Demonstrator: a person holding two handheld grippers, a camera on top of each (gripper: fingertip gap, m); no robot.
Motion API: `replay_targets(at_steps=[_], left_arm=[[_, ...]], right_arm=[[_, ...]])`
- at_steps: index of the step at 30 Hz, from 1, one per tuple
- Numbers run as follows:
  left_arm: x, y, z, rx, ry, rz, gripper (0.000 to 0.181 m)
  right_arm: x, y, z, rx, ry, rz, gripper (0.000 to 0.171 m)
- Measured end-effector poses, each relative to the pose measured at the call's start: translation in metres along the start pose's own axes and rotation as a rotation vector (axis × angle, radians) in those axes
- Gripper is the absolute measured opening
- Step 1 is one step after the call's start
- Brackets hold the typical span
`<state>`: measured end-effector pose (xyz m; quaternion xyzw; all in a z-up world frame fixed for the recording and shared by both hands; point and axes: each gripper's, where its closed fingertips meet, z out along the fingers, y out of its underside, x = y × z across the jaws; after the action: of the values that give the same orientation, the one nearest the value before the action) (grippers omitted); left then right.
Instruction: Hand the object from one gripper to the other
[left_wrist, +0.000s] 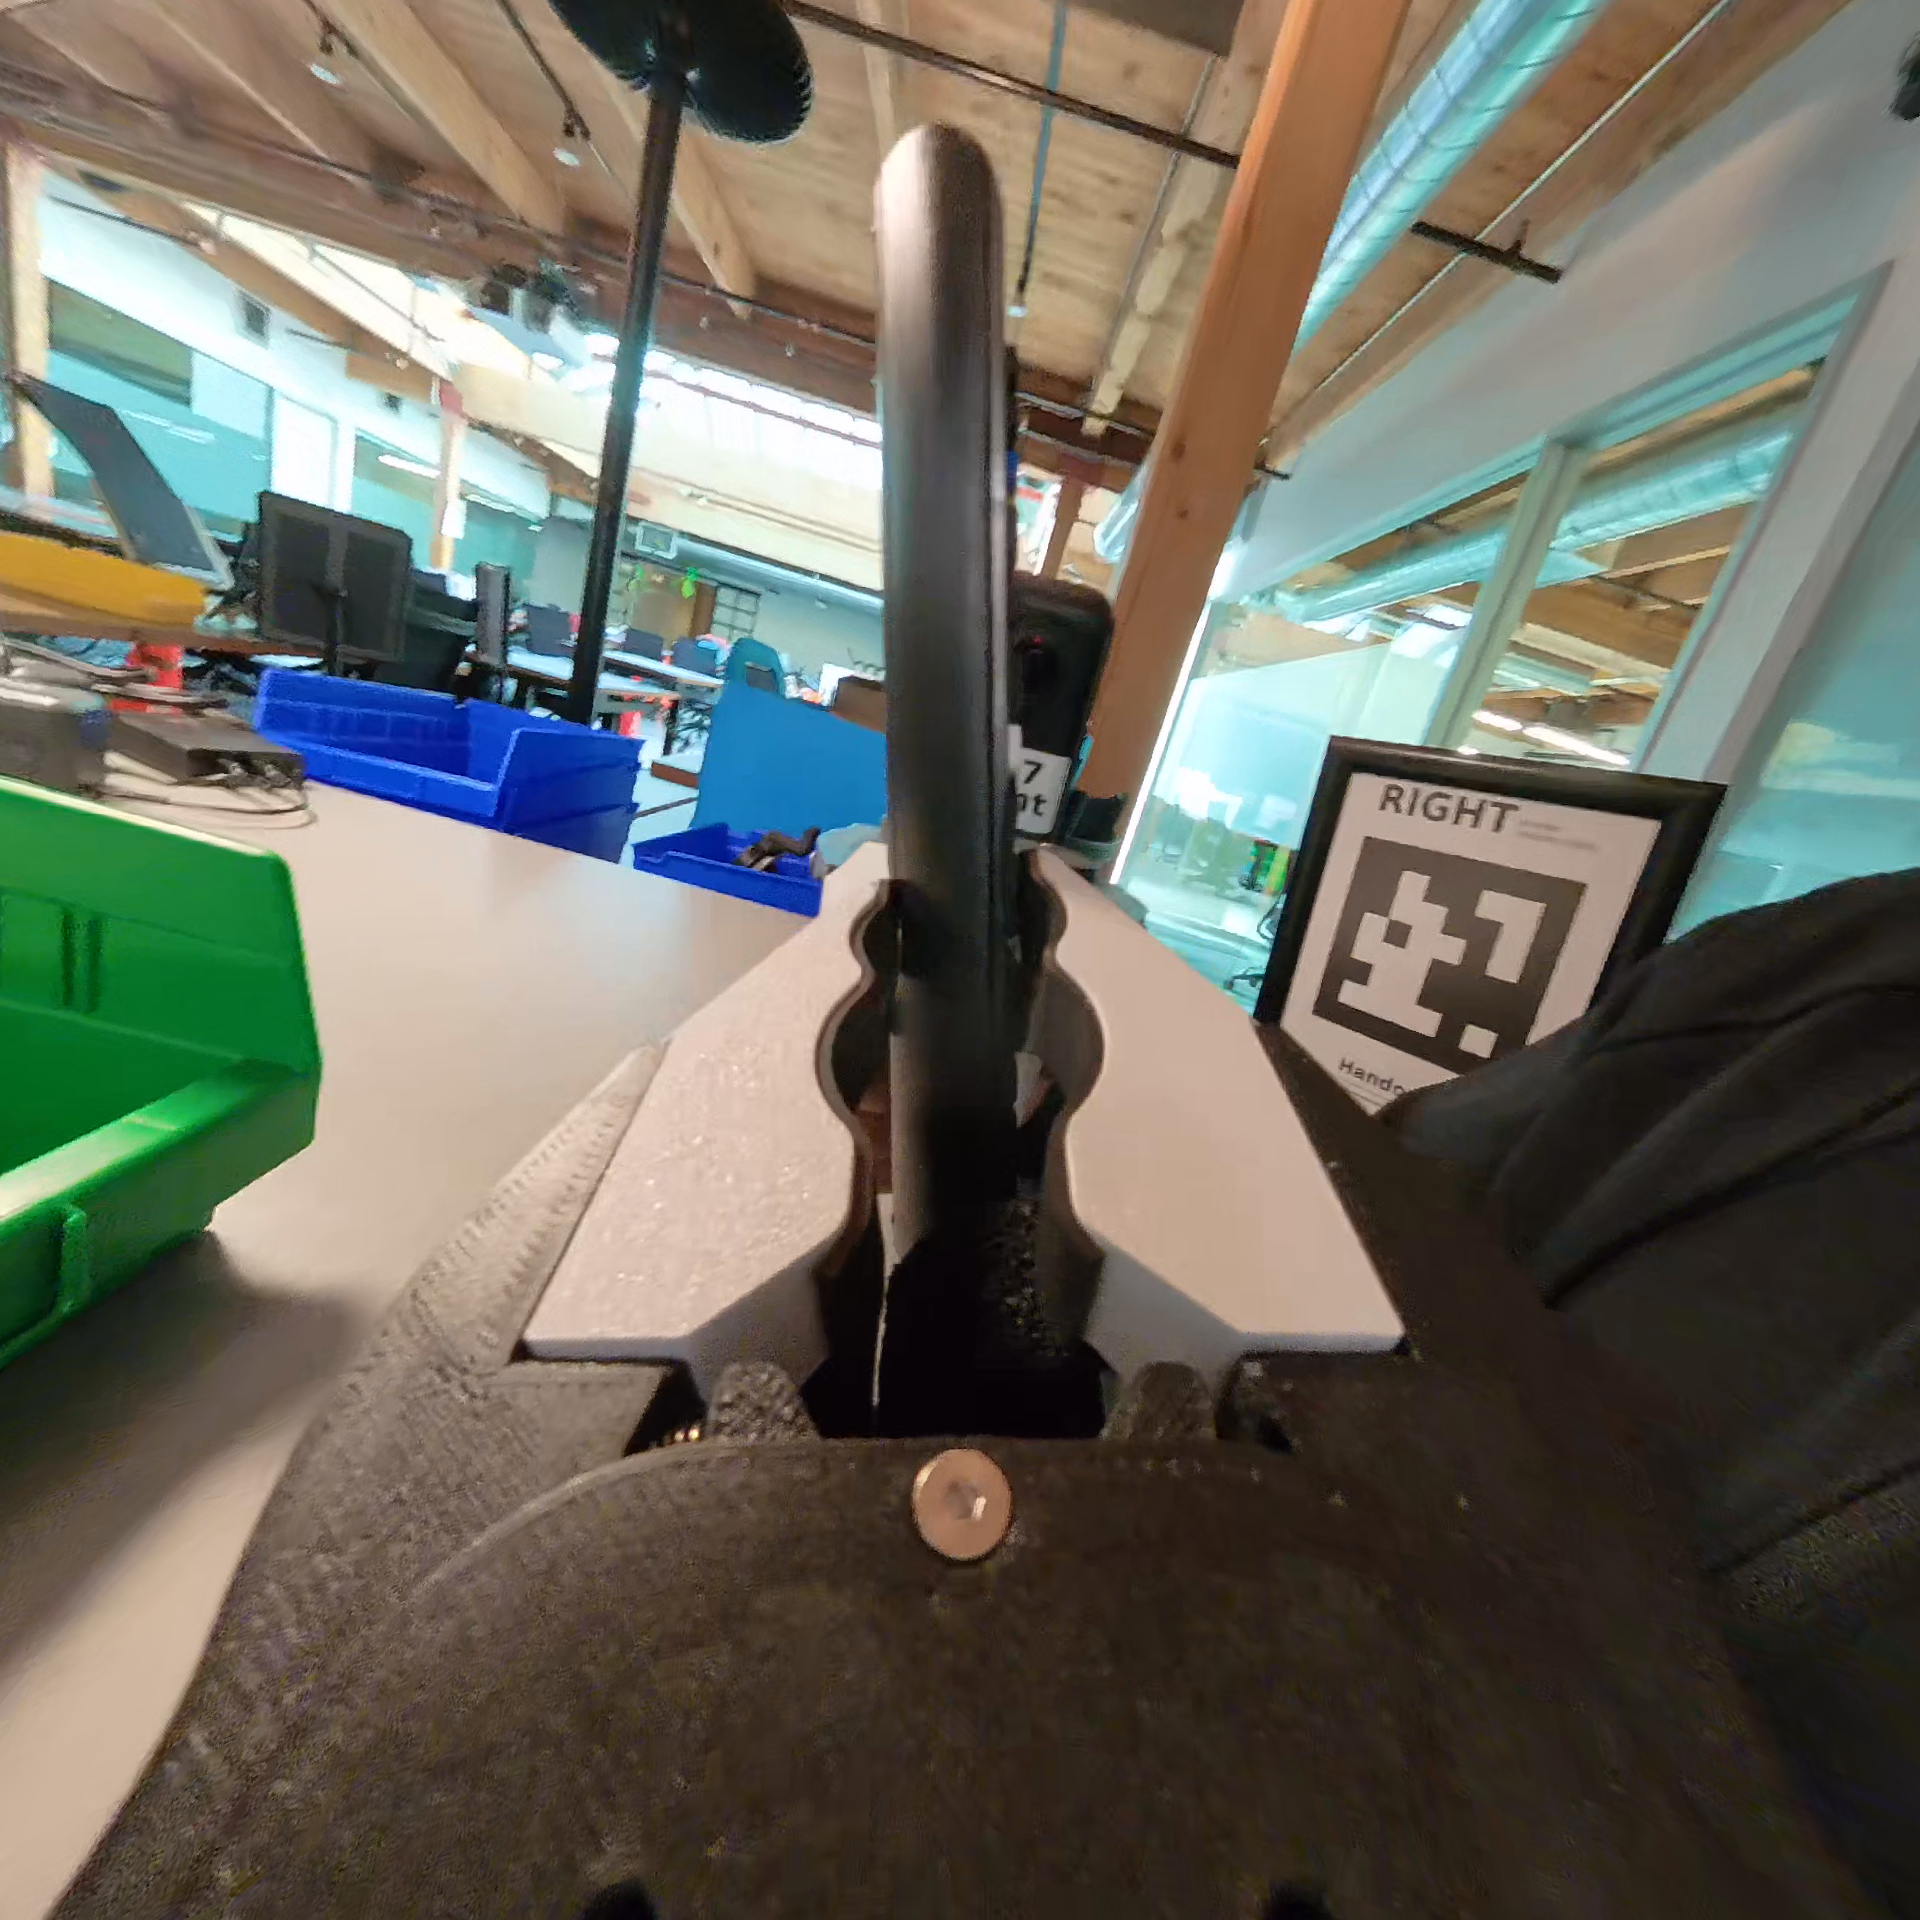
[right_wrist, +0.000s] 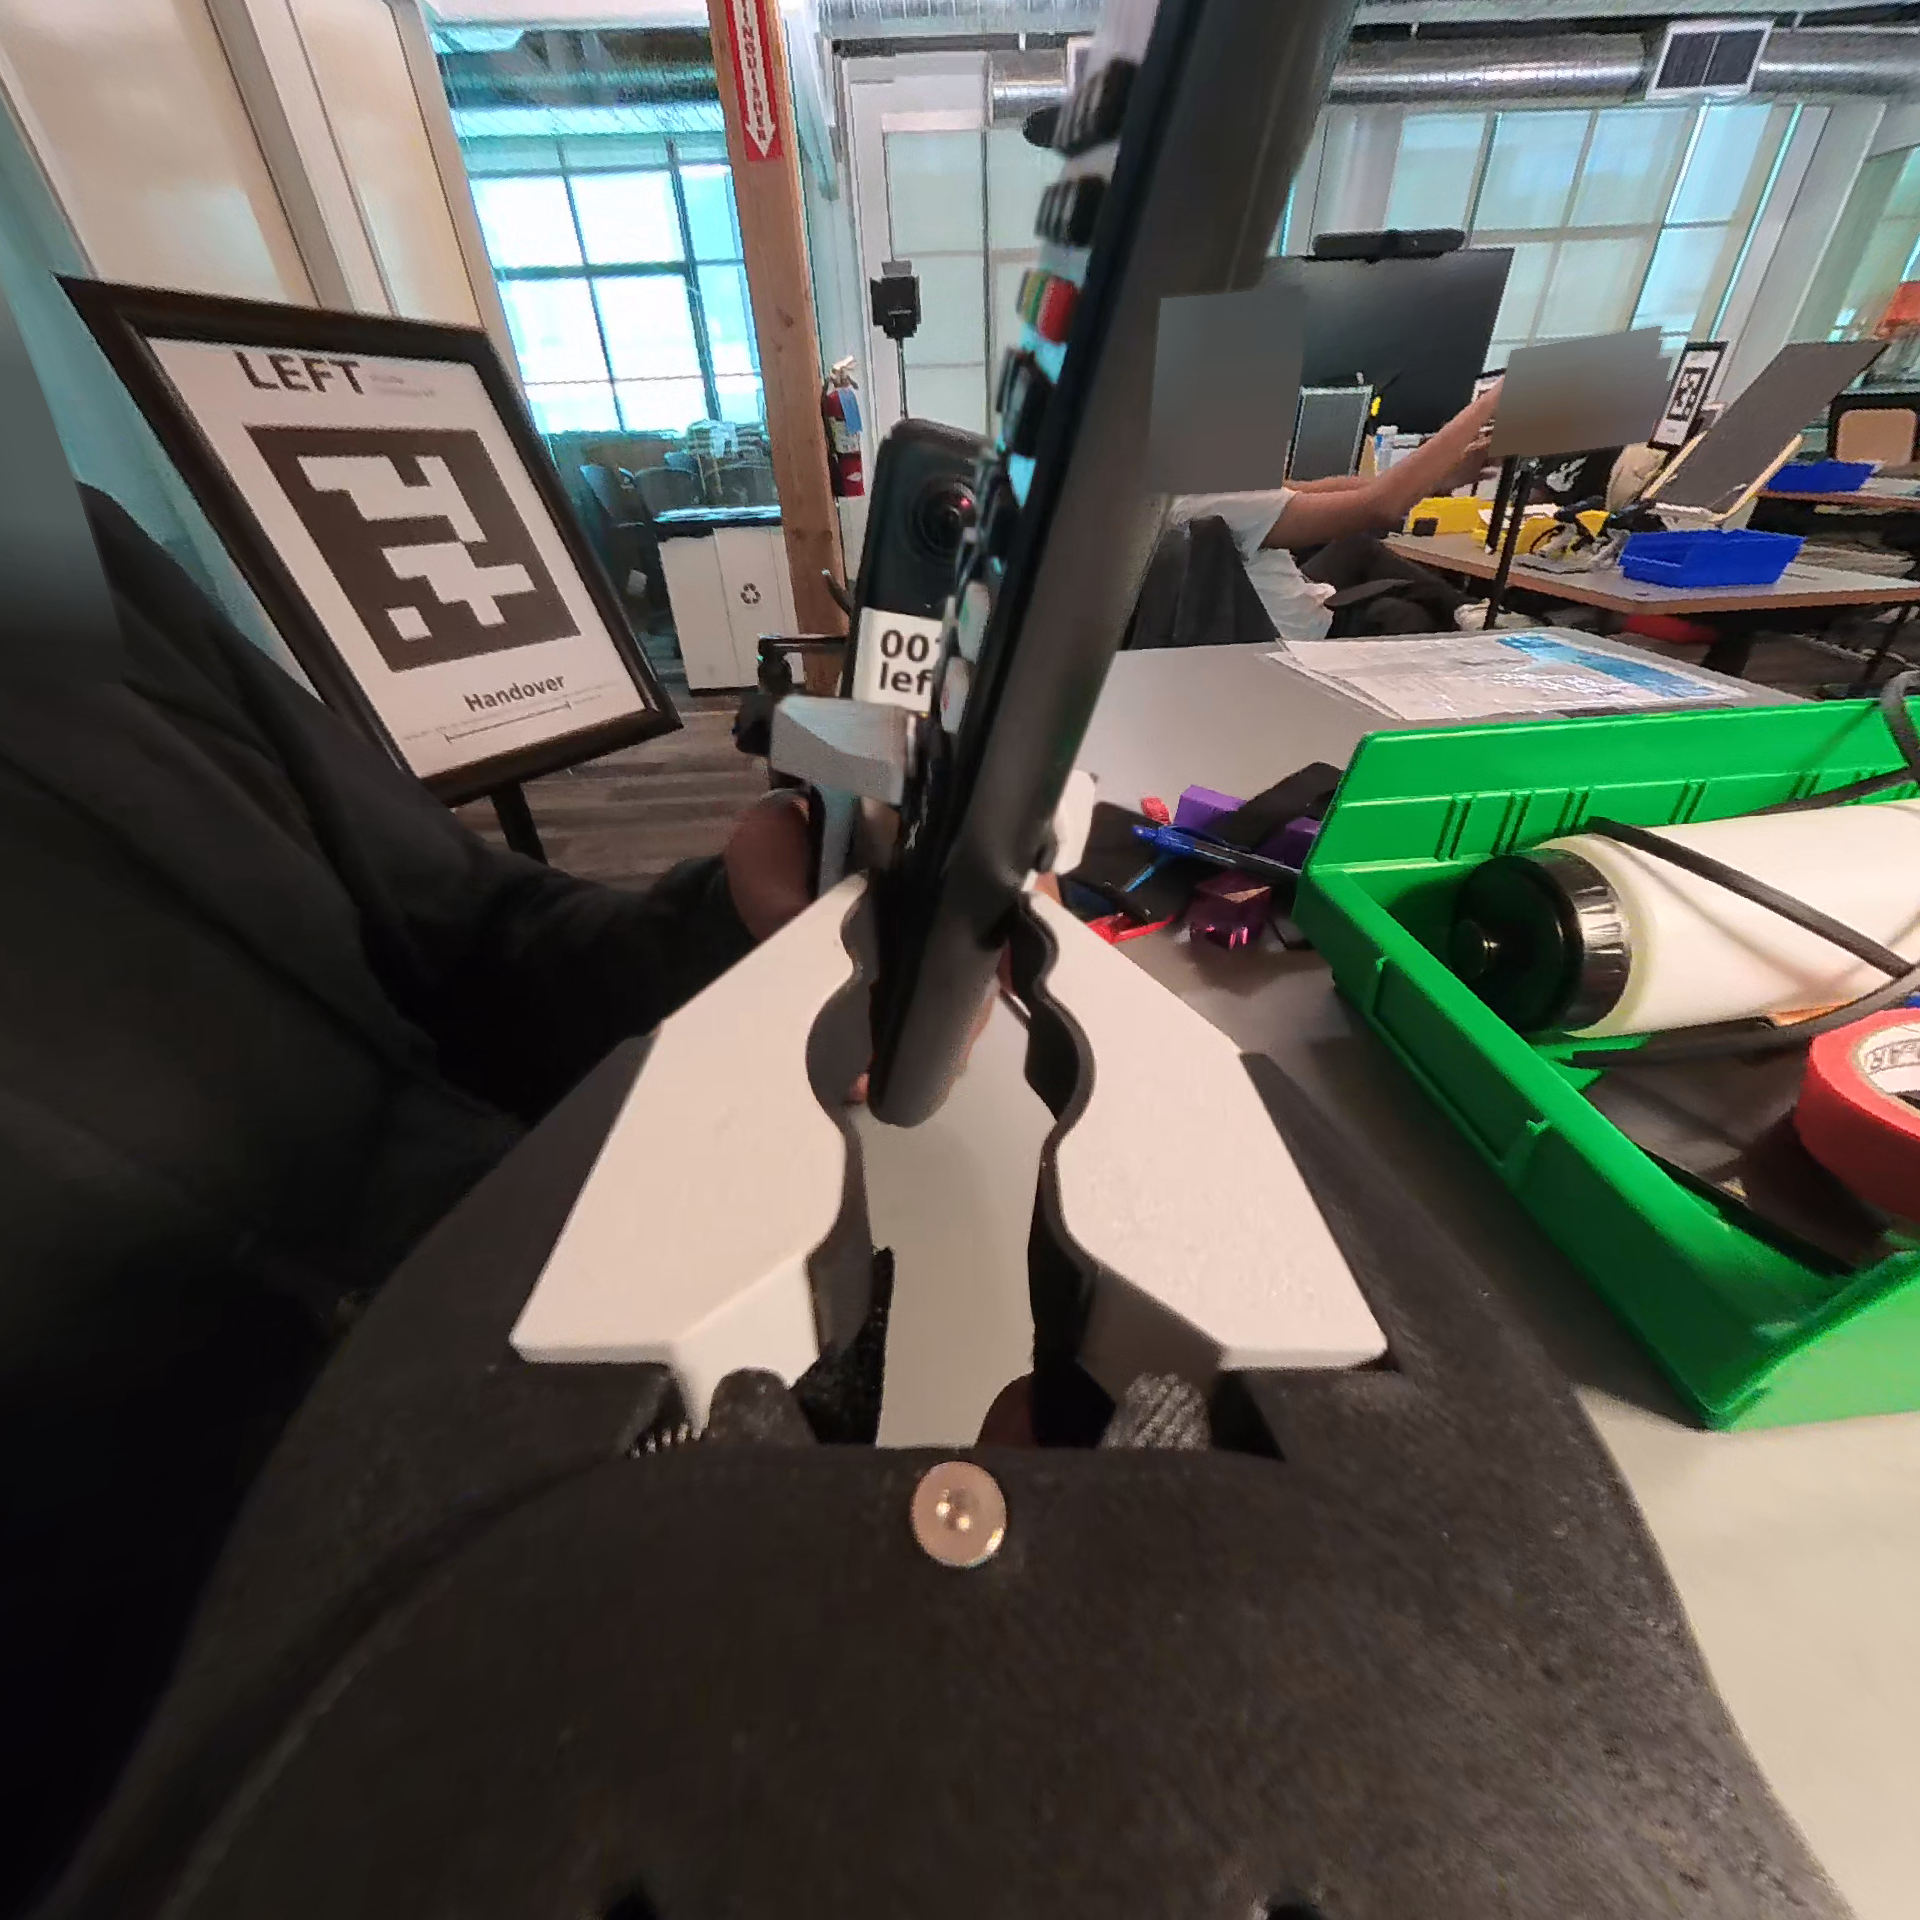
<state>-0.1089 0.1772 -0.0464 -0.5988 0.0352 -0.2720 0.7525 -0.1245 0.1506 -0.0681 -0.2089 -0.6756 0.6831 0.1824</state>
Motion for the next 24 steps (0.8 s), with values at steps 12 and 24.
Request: replay_targets(at_steps=[12, 24], left_arm=[[-0.006, -0.019, -0.009, 0.116, -0.014, -0.047, 0.024], [-0.009, -0.010, -0.006, 0.064, -0.030, -0.039, 0.025]], right_arm=[[0.003, 0.010, 0.013, -0.025, 0.012, 0.029, 0.025], [0.000, -0.005, 0.002, 0.064, -0.031, 0.081, 0.036]])
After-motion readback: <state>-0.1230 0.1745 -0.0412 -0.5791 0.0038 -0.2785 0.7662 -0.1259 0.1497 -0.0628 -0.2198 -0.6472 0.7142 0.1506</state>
